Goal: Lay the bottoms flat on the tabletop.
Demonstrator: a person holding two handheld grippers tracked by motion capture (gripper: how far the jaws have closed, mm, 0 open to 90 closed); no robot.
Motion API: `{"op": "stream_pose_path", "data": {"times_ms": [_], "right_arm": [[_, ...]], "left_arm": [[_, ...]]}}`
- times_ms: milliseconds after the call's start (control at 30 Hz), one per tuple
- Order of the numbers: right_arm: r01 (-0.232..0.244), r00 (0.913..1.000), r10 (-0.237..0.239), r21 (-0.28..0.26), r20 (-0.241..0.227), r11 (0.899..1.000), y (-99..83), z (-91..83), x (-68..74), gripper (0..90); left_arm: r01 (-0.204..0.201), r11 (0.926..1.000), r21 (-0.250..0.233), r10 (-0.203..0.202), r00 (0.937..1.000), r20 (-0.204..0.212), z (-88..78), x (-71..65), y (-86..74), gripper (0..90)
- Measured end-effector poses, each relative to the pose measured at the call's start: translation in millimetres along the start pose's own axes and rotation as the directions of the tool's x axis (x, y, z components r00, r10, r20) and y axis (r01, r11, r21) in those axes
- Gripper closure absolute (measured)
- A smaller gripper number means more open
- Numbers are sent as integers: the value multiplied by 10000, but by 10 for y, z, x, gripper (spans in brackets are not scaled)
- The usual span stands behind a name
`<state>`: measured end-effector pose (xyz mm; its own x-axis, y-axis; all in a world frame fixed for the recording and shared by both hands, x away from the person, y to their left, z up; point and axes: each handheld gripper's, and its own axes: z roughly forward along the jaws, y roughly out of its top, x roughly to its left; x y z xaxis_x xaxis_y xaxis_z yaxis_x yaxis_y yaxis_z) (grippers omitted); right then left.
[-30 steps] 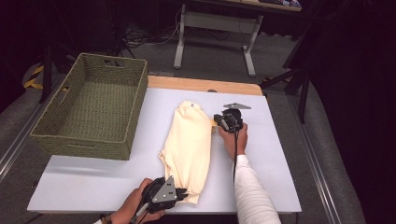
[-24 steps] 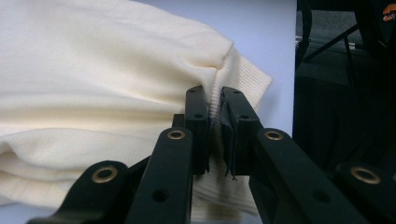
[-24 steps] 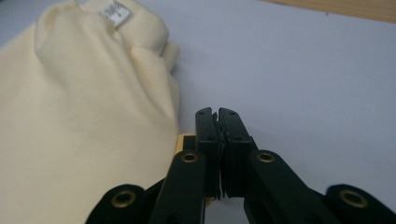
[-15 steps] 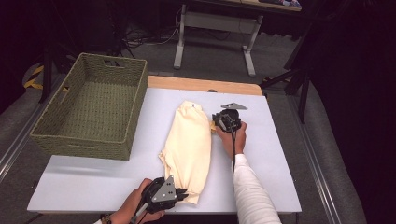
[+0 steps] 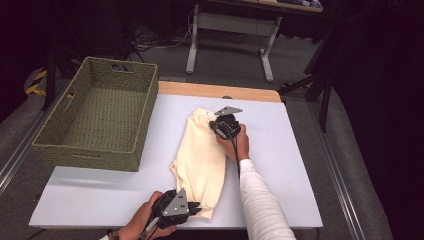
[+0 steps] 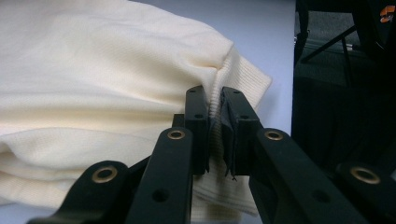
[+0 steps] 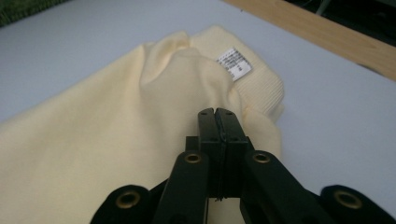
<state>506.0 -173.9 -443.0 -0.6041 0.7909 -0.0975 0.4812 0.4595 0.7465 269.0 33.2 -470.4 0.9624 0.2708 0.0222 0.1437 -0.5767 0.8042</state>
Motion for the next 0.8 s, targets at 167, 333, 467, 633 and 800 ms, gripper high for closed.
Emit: {"op": "stream_pose_path", "data": {"times_ms": [167,333,467,633,800], "right_arm": [[99,9983,-137,662,562,9978,-66,126,-37,900],[-14,9945,-45,562,1044,9984,-72,131,-40,900],[-271,9916,222,366,1277,9990,-77,106,-71,900],[-372,9884,342,178,1477,9992,-61,50,-65,900],[-510,9912,545,-316,1209,9982,-58,-92,-72,897]], "left_arm": [[11,10000,0,-11,10000,20,2,2,1,816],[37,10000,27,-37,10000,5,1,0,1,816],[13,10000,-4,-13,10000,-19,3,-2,2,816],[72,10000,-24,-72,10000,-5,-1,3,7,816],[-10,10000,-90,10,10000,-92,-38,4,38,813]]}}
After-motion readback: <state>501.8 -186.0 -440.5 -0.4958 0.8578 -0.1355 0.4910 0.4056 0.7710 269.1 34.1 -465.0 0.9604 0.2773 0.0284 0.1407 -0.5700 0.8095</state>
